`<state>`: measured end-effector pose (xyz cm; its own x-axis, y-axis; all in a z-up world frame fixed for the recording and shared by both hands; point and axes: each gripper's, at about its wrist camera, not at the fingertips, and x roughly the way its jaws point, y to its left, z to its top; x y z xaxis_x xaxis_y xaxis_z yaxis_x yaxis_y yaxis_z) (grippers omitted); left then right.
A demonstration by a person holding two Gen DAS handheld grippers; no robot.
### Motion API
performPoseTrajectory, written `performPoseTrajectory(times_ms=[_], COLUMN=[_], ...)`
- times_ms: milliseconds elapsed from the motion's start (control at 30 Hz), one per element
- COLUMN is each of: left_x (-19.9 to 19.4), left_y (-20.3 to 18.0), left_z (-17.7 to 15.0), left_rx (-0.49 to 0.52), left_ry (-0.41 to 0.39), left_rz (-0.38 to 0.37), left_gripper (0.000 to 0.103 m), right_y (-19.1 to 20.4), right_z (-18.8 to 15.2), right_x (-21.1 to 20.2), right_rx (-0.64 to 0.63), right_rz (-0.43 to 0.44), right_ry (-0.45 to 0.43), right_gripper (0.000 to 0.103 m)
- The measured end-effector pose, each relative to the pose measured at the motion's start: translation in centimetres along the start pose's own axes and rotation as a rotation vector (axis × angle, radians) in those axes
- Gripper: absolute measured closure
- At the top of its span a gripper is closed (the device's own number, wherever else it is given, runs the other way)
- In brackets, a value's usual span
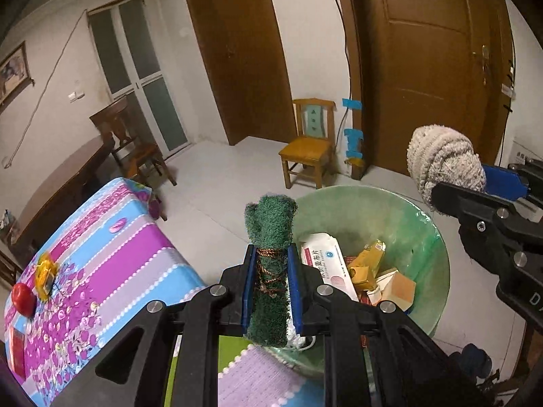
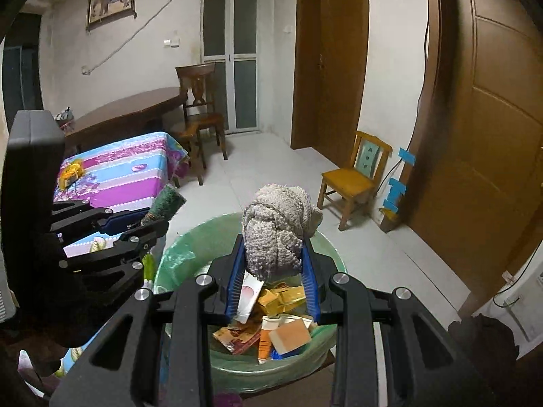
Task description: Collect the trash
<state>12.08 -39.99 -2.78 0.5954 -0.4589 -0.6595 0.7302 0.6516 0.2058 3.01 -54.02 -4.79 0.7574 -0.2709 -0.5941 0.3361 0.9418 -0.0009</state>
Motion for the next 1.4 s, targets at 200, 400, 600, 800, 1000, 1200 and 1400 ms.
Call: performPoseTrajectory(times_ms=[200,400,600,800,1000,1200,1400], left_x=[1.7,2.7,3.2,3.0,2.0,0.2,-4.1], left_y=[-0.3,0.1,0.1,1.4,1.2,1.0,0.5], left_z=[-0.3,-0.5,0.2,0.5,0.1,-0.7,-3.5], left_rx=[0.007,0.005,0.014,-0.016,-0.005,-0.013,-0.004], left_ry=[0.033,0.058,0.054,0.049,0.018,-0.014,-0.119], left_rz=[-0.025,-0.052,-0.068,-0.073,-0.069,-0.076,-0.077], left_gripper=[0.084,0.084,0.082,0.047,0.047,0.047,0.010], right_y=[-0.3,-0.4,-0.2,-1.1,-1.4,-1.5,-2.1], right_z=[-0.3,0.2,0.6,0.7,0.4,-0.5,-3.9], right_x=[0.7,1.2,1.8,1.5,1.2,-0.2,-4.7], right_rx=[0.003,0.000,-0.018,0.001,0.016,0.066,0.173], right_rz=[-0.002,-0.005,-0.025,-0.034,-0.037,-0.039,-0.049], right_ry=[0.015,0.022,0.020,-0.009,-0.015,-0.026,-0.109], right_gripper=[0.074,0.074,0.061,0.044,0.044,0.033,0.006])
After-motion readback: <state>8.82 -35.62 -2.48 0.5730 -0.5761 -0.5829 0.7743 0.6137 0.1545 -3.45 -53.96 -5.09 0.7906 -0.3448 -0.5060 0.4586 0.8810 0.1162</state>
